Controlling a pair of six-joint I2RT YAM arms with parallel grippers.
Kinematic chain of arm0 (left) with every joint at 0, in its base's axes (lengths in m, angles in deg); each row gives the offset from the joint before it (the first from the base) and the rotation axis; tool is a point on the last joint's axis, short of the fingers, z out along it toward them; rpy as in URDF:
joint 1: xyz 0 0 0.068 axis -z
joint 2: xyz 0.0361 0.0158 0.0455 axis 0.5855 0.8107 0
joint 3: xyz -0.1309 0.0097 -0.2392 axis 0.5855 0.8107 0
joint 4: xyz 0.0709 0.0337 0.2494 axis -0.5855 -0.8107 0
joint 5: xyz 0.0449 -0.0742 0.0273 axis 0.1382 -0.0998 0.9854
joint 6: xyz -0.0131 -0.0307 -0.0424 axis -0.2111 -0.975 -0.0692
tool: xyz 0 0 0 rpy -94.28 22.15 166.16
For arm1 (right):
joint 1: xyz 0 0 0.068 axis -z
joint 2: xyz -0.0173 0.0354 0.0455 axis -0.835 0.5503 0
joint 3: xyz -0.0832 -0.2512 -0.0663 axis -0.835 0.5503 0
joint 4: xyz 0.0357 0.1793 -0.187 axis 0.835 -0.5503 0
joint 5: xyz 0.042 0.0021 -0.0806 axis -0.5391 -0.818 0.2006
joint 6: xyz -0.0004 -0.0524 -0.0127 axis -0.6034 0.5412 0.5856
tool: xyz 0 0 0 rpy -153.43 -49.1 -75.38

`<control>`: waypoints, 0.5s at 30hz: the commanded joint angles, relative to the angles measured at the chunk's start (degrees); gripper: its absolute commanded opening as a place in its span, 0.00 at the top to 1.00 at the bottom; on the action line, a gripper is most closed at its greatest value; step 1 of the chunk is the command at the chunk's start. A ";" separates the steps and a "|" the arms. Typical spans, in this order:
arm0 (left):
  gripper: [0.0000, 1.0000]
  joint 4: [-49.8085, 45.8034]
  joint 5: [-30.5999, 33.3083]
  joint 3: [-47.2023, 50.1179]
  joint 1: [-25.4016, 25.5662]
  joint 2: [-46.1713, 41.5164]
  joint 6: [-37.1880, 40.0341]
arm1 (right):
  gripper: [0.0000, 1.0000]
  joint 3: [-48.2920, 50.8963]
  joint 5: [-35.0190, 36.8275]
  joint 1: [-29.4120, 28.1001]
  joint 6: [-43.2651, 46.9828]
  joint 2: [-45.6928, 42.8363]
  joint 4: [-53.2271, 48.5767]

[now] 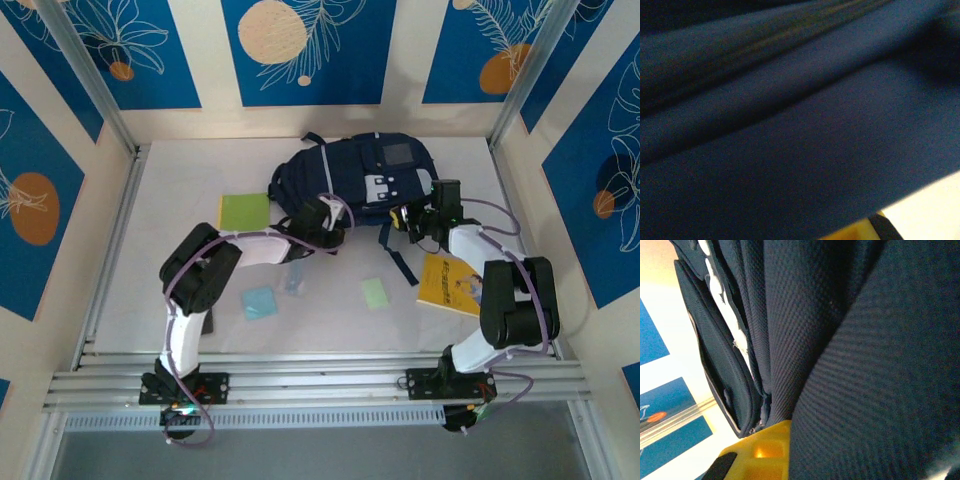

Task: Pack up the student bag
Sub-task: Unzip the student bag at the top-center of the table.

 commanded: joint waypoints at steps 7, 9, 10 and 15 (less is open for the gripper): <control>1.00 -16.21 -2.09 -0.99 -6.58 -7.33 4.42 | 1.00 -9.75 -3.74 5.06 12.17 5.64 -4.52; 1.00 -19.45 -5.63 -3.18 -6.25 -8.13 4.07 | 1.00 -12.26 -3.43 5.87 14.18 7.67 -5.26; 1.00 -20.69 -7.14 -4.39 -5.67 -8.56 3.80 | 1.00 -14.10 -4.02 6.16 14.96 9.04 -5.84; 1.00 -26.10 -10.06 -10.53 -2.32 -9.62 1.23 | 0.73 -20.44 -9.13 6.52 17.65 11.88 -11.27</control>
